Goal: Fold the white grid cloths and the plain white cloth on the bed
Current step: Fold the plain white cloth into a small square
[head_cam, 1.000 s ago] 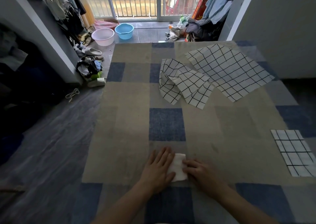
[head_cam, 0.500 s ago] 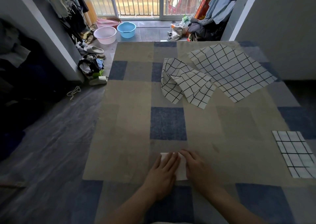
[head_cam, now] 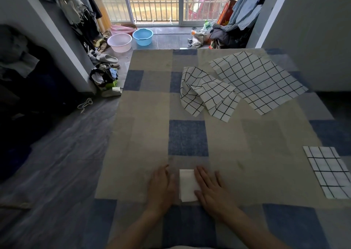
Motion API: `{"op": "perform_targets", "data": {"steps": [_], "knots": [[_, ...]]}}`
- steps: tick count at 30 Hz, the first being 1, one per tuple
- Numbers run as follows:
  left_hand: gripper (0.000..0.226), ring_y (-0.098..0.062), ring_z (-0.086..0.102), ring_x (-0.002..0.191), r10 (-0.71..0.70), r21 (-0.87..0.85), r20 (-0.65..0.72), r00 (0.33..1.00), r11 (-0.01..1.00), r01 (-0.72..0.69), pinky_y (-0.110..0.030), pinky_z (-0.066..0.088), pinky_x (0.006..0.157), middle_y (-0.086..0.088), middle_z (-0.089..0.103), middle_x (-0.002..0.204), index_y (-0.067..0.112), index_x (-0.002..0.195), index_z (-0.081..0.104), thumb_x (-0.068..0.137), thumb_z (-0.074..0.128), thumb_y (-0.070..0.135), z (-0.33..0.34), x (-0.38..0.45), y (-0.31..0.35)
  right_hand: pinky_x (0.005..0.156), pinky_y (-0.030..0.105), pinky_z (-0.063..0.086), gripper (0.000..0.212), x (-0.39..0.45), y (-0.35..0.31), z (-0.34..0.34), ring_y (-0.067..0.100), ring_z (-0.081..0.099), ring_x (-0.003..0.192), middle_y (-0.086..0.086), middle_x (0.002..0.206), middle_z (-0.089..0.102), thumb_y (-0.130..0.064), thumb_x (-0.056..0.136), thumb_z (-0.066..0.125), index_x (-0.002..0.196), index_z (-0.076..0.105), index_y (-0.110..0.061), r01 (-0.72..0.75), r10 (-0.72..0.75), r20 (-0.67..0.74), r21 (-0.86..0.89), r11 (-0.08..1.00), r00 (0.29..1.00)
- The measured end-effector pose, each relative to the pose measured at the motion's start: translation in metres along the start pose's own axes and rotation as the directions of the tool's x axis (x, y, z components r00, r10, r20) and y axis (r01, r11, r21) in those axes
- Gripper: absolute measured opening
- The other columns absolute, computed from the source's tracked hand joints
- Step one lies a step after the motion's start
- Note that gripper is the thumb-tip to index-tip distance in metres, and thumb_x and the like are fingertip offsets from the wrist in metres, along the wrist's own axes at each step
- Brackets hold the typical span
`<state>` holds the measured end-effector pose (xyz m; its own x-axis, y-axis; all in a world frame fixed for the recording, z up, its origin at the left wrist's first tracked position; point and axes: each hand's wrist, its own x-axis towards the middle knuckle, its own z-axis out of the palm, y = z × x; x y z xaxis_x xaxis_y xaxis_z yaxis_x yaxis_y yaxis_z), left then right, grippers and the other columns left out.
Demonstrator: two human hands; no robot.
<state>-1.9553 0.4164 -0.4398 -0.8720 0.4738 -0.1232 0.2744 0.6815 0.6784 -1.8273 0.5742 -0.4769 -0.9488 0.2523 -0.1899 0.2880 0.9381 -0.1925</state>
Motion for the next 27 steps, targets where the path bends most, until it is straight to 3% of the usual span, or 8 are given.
{"op": "perform_targets", "data": {"steps": [2,7,9,12,14,16,20,27], "knots": [[0.019,-0.018,0.057,0.092,-0.180,-0.226,0.082,0.980,0.955,0.195,-0.028,0.038,0.075,0.000,0.061,0.105,0.018,0.116,0.051,0.100,0.043,0.025,-0.005,0.003,0.007,0.111,0.045,0.010,0.065,0.000,-0.003,-0.002,0.017,0.029,0.139,0.006,0.152,0.036,-0.046,0.091,0.037,0.146,0.034,-0.012,-0.018,0.018,0.014,0.017,1.000,1.000],[0.013,-0.002,0.054,0.077,-0.208,-0.243,0.208,0.956,0.936,0.256,-0.026,0.040,0.068,0.002,0.062,0.090,0.023,0.103,0.053,0.101,0.040,0.024,-0.007,0.010,0.009,0.113,0.040,0.009,0.059,-0.002,-0.008,-0.013,0.023,0.030,0.138,0.012,0.151,0.037,-0.050,0.098,0.022,0.144,0.033,-0.014,-0.046,0.049,-0.025,0.105,0.993,0.998],[0.016,-0.007,0.056,0.072,-0.237,-0.287,0.241,0.941,0.909,0.302,-0.028,0.048,0.068,0.000,0.062,0.083,0.024,0.091,0.053,0.101,0.041,0.023,-0.003,0.015,0.009,0.112,0.040,0.013,0.060,0.001,-0.010,-0.017,0.023,0.032,0.136,0.011,0.150,0.038,-0.049,0.095,0.033,0.144,0.034,-0.014,-0.036,0.044,-0.059,0.119,0.992,0.997],[0.024,-0.020,0.059,0.066,-0.283,-0.329,0.267,0.921,0.871,0.364,-0.045,0.053,0.069,-0.006,0.065,0.076,0.022,0.080,0.054,0.101,0.042,0.025,0.005,0.021,0.005,0.105,0.040,0.026,0.068,0.006,-0.016,-0.027,0.024,0.039,0.128,0.009,0.145,0.042,-0.051,0.082,0.048,0.140,0.038,-0.016,0.004,0.007,-0.092,0.116,0.993,0.996],[0.027,-0.020,0.059,0.065,-0.300,-0.342,0.266,0.916,0.859,0.381,-0.044,0.053,0.066,-0.006,0.066,0.073,0.020,0.076,0.054,0.100,0.043,0.025,0.009,0.026,0.002,0.097,0.037,0.040,0.074,0.005,-0.021,-0.033,0.023,0.046,0.122,0.005,0.138,0.046,-0.058,0.071,0.056,0.133,0.043,-0.020,0.045,-0.030,-0.113,0.131,0.990,0.993],[0.027,-0.018,0.058,0.059,-0.328,-0.395,0.284,0.901,0.816,0.422,-0.037,0.049,0.058,-0.004,0.065,0.067,0.016,0.078,0.053,0.101,0.042,0.023,0.008,0.029,0.005,0.089,0.034,0.046,0.081,0.001,-0.025,-0.035,0.023,0.053,0.113,0.002,0.129,0.049,-0.061,0.059,0.061,0.127,0.046,-0.021,0.059,-0.039,-0.126,0.162,0.985,0.991],[0.023,-0.017,0.055,0.049,-0.377,-0.504,0.376,0.846,0.683,0.528,-0.024,0.045,0.045,-0.006,0.065,0.063,0.010,0.090,0.054,0.103,0.037,0.017,0.005,0.032,0.015,0.075,0.038,0.050,0.081,-0.007,-0.019,-0.035,0.029,0.055,0.099,0.004,0.115,0.051,-0.061,0.053,0.060,0.121,0.049,-0.019,-0.094,0.109,-0.068,0.192,0.977,0.992],[0.029,-0.013,0.053,0.035,-0.399,-0.396,0.487,0.777,0.692,0.603,-0.012,0.029,0.030,-0.010,0.065,0.077,0.008,0.110,0.052,0.105,0.029,0.025,-0.006,0.030,0.029,0.095,0.037,0.042,0.077,-0.018,-0.007,-0.040,0.027,0.040,0.121,0.006,0.136,0.037,-0.062,0.071,0.051,0.136,0.037,-0.024,-0.068,0.058,0.129,0.072,0.995,0.990]]}}
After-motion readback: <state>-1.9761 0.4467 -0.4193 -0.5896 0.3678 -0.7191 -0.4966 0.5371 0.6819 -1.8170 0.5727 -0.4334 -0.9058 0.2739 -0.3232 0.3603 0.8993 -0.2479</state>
